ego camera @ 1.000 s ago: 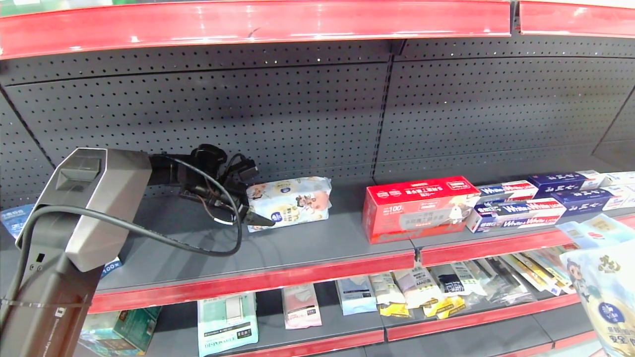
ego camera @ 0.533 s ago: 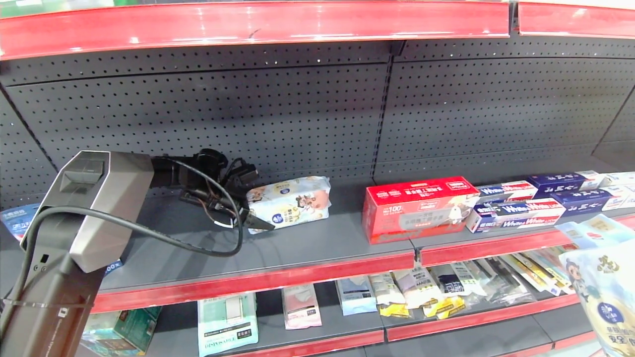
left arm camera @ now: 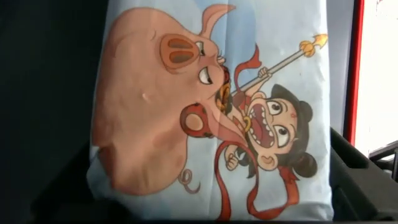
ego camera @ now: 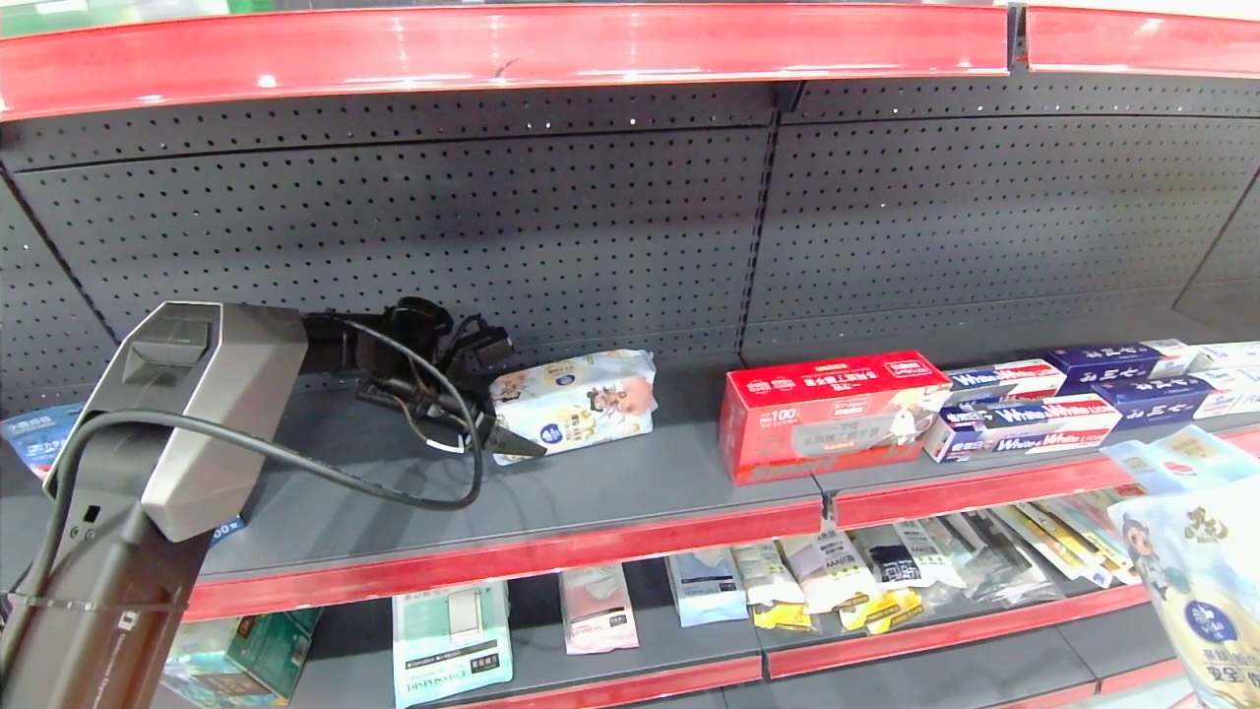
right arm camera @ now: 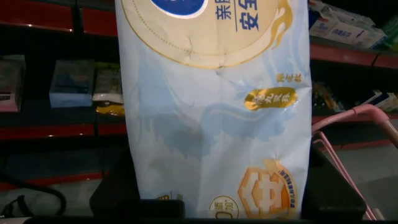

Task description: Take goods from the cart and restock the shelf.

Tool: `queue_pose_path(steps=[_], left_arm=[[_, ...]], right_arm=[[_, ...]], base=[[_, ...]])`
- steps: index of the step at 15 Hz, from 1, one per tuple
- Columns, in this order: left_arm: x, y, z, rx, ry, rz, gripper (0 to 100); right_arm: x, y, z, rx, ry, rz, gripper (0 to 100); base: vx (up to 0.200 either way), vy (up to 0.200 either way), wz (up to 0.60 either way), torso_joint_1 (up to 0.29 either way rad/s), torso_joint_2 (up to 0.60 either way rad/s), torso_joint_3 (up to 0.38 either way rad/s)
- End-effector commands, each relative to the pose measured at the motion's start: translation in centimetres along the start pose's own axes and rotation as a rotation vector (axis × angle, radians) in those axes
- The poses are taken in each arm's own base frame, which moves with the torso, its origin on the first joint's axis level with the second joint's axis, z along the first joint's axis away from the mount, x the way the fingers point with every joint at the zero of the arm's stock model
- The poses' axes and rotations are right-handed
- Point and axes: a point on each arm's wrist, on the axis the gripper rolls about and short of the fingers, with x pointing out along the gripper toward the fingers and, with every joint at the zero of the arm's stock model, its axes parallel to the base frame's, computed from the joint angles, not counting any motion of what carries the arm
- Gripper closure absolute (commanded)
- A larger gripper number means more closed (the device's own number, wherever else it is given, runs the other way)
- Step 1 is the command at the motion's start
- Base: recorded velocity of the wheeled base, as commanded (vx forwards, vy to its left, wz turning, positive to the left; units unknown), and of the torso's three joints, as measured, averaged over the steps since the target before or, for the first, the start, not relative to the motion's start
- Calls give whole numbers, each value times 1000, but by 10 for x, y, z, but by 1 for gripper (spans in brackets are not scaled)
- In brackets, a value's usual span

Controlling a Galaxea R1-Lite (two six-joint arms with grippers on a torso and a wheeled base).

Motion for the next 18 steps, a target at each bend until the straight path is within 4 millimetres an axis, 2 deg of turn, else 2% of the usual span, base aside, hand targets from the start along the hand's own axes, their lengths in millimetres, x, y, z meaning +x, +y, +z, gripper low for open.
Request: queue_pose_path(steps=[1, 9, 11, 16, 18], left_arm=[[2, 2, -2, -7, -3, 5, 100], [2, 11, 8, -9, -74, 76, 100], [-7, 8, 17, -6, -86, 83, 100], [-51, -13, 53, 35, -116, 108, 100], [-76, -18, 67, 72, -152, 149, 100]], right_arm=[[0, 0, 0, -1, 4, 2, 100], [1, 0, 0, -2, 9, 5, 100], [1, 0, 0, -2, 9, 5, 100], [1, 0, 0, -2, 9, 5, 100], [1, 0, 0, -1, 7, 4, 100]], base=[[0, 0, 0, 0, 0, 0], [0, 0, 0, 0, 0, 0], [0, 0, 0, 0, 0, 0], [0, 0, 0, 0, 0, 0], [0, 0, 0, 0, 0, 0]])
